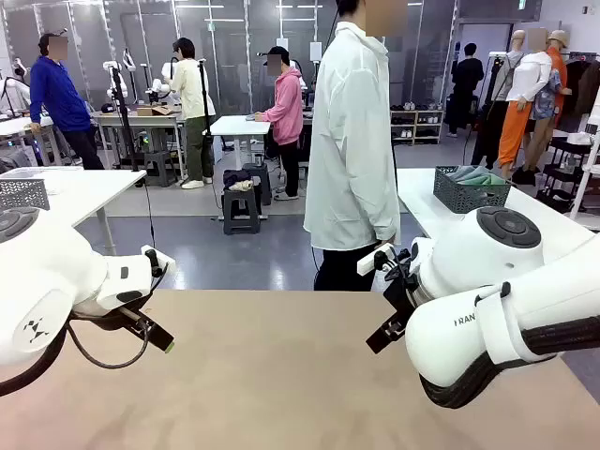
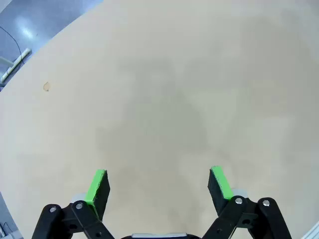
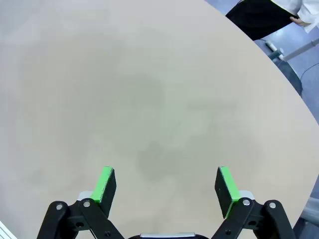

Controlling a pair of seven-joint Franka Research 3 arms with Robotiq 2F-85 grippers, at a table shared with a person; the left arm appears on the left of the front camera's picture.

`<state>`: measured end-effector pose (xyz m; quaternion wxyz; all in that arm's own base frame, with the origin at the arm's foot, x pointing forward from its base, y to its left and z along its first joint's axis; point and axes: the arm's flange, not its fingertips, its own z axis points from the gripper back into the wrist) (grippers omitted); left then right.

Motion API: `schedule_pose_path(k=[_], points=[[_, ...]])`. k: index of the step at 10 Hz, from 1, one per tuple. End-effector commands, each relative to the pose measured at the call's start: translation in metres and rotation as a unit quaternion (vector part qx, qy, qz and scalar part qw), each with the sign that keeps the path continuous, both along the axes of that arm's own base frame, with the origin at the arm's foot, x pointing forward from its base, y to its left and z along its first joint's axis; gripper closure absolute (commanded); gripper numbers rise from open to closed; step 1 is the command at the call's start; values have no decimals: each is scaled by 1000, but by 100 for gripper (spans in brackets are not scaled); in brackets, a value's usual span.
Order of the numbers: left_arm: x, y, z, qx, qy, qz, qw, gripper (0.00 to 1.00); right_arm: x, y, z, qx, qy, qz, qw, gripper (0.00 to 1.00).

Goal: Fold the towels and place them in the basket.
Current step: When a person lays out a Towel with hook on the table, fold it in half twice.

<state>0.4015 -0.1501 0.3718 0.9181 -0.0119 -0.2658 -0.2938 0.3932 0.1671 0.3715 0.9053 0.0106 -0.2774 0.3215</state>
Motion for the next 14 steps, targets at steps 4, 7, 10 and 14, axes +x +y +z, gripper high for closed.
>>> schedule_pose_path(k=[4, 7, 10, 14], points=[[0, 0, 0, 0, 0, 0, 1000, 0, 0, 0, 0, 0, 0, 0, 1000, 0], [0, 0, 0, 0, 0, 0, 1000, 0, 0, 0, 0, 0, 0, 0, 1000, 0], [0, 0, 0, 0, 0, 0, 1000, 0, 0, 0, 0, 0, 0, 0, 1000, 0], [6, 24, 35, -33, -44, -40, 998, 0, 1, -28, 30, 13, -29, 24, 999, 0]])
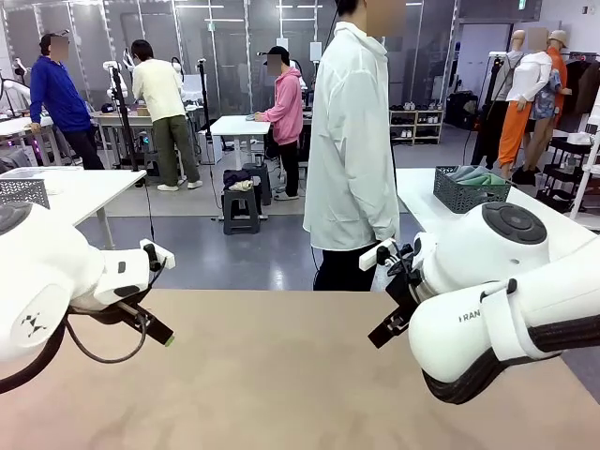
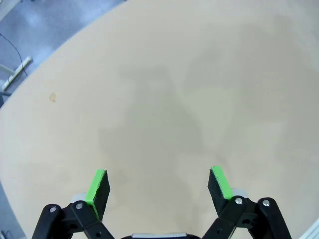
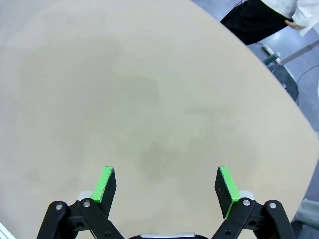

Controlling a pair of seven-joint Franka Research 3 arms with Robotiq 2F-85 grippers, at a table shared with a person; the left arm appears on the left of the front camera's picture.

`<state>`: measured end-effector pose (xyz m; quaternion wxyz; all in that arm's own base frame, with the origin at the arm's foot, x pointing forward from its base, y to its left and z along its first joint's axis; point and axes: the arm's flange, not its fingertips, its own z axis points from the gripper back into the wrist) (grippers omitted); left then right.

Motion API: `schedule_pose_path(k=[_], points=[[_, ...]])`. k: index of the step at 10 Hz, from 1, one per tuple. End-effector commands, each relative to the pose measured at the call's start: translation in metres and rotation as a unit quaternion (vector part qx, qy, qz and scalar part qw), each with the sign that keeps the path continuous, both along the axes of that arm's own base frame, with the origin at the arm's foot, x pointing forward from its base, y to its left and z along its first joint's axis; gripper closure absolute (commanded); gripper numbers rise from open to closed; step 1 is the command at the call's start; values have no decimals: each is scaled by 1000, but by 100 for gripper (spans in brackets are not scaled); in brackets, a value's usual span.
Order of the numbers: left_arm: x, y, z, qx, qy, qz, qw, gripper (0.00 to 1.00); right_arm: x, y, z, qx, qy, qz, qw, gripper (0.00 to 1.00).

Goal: Fold the towels and place them in the basket.
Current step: When a person lays out a Towel with hook on the table, fold it in half twice.

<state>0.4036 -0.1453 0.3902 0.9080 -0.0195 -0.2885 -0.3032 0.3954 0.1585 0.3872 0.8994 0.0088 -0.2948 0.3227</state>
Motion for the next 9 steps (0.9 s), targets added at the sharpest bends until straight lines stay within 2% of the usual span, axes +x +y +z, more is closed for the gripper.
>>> schedule_pose_path(k=[1, 3, 5, 7, 9], points=[[7, 33, 32, -27, -29, -47, 998, 0, -1, -35, 29, 11, -16, 39, 999, 0], [17, 69, 77, -42, -35, -91, 994, 0, -3, -80, 71, 10, -30, 82, 996, 0], [25, 111, 127, -46, -45, -153, 986, 0, -7, -134, 115, 7, -28, 145, 989, 0], [30, 152, 164, -37, -53, -191, 980, 0, -16, -180, 151, 5, -33, 162, 986, 0], [22, 187, 205, -31, -48, -227, 972, 0, -36, -212, 192, 7, -37, 166, 985, 0]])
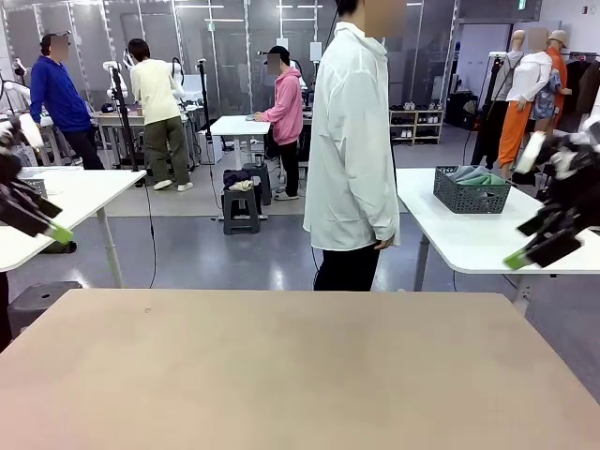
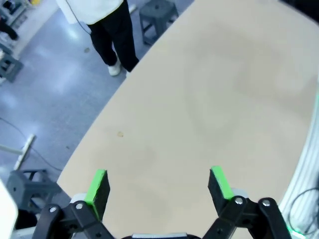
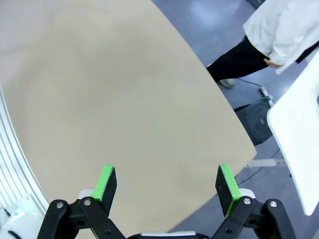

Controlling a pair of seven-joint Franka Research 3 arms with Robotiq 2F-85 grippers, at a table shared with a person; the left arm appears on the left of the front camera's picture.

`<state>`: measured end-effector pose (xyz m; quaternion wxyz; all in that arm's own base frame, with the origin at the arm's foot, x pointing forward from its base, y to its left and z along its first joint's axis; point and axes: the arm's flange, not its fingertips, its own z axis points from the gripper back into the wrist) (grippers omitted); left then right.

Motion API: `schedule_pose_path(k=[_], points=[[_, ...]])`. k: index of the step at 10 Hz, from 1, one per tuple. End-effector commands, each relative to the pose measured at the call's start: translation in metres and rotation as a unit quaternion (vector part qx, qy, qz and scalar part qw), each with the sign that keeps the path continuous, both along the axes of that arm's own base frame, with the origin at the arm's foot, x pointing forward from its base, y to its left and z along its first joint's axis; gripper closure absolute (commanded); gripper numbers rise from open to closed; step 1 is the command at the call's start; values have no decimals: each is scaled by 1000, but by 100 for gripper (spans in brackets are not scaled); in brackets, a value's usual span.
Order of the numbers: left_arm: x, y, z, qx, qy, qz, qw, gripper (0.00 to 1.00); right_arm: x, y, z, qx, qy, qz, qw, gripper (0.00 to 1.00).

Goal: Fold the towels and place them in the basket.
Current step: When a person lays out a Towel with hook on the table, fold it in half twice.

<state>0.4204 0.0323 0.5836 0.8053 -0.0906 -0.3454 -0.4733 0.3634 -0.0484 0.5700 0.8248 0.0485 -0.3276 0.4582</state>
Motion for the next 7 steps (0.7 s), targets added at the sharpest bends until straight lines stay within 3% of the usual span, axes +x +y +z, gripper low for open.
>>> schedule_pose_path(k=[1, 4, 7], points=[[2, 24, 29, 11, 11, -39, 999, 0, -9, -19, 29, 3, -5, 12, 1000, 0], [-16, 70, 68, -3, -2, -90, 996, 0, -29, -56, 64, -6, 2, 86, 996, 0], [-34, 104, 91, -9, -24, -96, 995, 0, -42, -76, 80, -6, -3, 119, 993, 0]])
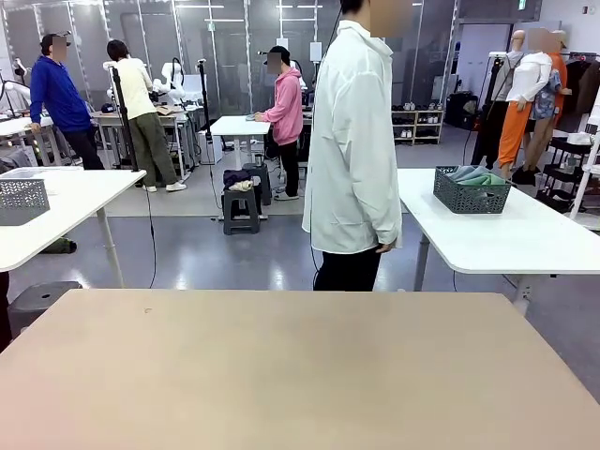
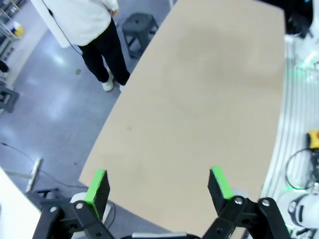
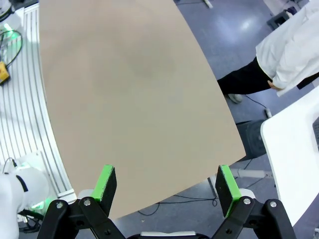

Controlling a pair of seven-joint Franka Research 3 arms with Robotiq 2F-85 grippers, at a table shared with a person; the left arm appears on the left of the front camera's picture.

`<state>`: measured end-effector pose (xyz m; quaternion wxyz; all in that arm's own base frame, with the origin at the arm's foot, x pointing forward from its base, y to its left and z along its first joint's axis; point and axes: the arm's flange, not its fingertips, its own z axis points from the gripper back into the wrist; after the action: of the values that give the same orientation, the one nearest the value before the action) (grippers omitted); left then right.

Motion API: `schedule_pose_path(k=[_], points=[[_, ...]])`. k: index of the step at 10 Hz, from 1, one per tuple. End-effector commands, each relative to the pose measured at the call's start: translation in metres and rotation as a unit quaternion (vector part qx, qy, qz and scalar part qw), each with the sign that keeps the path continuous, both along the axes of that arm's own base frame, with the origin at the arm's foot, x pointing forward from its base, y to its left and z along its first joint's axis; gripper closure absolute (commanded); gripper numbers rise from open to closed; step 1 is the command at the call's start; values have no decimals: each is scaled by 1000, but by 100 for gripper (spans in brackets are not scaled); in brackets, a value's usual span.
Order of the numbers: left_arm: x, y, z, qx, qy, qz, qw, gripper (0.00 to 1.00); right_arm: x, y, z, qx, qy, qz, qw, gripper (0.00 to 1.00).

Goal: Fold the towels and place them in the basket.
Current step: When a person lays out a Towel with hook on the table, fold it in half twice.

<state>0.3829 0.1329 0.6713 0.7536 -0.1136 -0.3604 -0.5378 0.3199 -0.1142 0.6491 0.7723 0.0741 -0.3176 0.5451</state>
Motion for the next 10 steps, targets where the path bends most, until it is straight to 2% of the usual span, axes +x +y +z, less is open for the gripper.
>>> schedule_pose_path(k=[1, 3, 7, 8, 9, 10], points=[[4, 9, 7, 13, 11, -25, 1000, 0, 0, -12, 4, 4, -2, 26, 1000, 0], [1, 6, 15, 42, 19, -35, 998, 0, -3, -11, 13, 3, 5, 36, 999, 0], [1, -9, 5, 41, -2, -34, 999, 0, -8, -10, 24, 13, 12, 39, 999, 0], [2, -18, 1, 47, -11, -15, 999, 0, -9, -10, 26, 13, 8, 53, 998, 0], [3, -10, 11, 46, 14, -29, 998, 0, -6, -7, 20, 10, 13, 26, 1000, 0], [3, -10, 11, 46, 14, -29, 998, 0, -6, -7, 20, 10, 13, 26, 1000, 0]])
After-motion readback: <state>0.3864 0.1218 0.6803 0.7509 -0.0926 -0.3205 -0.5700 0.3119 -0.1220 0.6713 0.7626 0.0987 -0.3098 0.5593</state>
